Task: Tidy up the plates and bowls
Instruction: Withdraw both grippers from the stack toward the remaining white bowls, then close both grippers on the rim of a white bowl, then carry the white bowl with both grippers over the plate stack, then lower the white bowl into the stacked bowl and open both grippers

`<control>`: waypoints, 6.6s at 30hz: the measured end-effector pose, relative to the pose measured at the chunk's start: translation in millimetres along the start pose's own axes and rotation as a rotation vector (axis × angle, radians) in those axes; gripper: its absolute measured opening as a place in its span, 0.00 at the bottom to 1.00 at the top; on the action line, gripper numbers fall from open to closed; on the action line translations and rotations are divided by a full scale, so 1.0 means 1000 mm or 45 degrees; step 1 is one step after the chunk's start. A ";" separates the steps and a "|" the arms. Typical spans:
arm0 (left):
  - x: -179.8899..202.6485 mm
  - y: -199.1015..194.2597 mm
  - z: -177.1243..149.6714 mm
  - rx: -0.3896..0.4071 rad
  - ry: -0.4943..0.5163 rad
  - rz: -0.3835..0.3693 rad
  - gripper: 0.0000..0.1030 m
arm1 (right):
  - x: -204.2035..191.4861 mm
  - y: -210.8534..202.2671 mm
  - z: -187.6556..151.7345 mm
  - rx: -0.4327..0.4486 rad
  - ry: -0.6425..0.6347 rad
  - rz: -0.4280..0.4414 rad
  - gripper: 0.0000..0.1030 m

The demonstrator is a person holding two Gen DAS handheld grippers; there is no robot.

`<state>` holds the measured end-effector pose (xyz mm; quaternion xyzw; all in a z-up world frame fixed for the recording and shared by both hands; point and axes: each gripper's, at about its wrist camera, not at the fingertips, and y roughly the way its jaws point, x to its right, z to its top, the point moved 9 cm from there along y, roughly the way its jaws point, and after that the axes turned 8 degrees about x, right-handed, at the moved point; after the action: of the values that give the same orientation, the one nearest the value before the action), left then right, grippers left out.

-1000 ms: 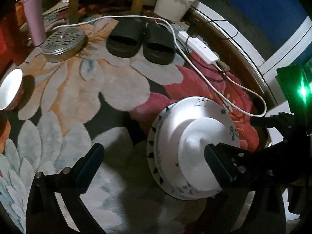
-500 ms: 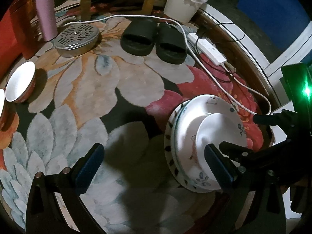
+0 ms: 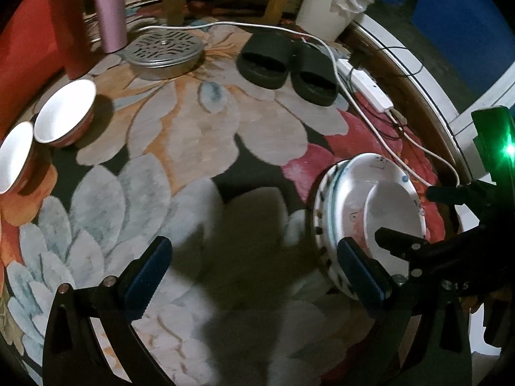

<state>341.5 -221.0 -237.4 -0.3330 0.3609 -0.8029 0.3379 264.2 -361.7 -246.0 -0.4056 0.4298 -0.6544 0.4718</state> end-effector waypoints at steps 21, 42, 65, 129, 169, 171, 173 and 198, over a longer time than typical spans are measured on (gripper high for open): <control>-0.072 -0.029 -0.021 0.007 -0.107 0.090 0.99 | -0.061 -0.001 0.012 0.015 -0.107 0.029 1.00; -0.138 -0.048 -0.044 0.005 -0.221 0.175 0.99 | -0.119 -0.002 0.022 0.023 -0.212 0.080 1.00; -0.307 -0.085 -0.020 0.137 -0.578 0.386 0.99 | -0.280 0.016 0.099 0.046 -0.265 0.537 0.99; -0.321 -0.090 -0.017 0.096 -0.719 0.398 0.05 | -0.379 0.004 0.128 -0.084 -0.464 0.720 0.09; 0.014 -0.044 0.007 -0.034 -0.225 -0.006 0.07 | -0.068 -0.061 0.013 -0.125 0.053 0.471 0.12; 0.031 -0.035 0.011 -0.041 -0.197 -0.031 0.06 | -0.054 -0.058 0.009 -0.128 0.070 0.452 0.12; 0.044 -0.028 0.013 -0.045 -0.170 -0.044 0.06 | -0.038 -0.056 0.007 -0.126 0.100 0.431 0.12; 0.114 0.032 -0.009 -0.205 -0.003 -0.141 0.32 | 0.046 -0.010 -0.042 -0.212 0.225 0.287 0.11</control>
<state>281.0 -323.5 -234.9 -0.3796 0.4049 -0.7883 0.2654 211.7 -396.8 -244.0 -0.3335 0.5650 -0.5925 0.4674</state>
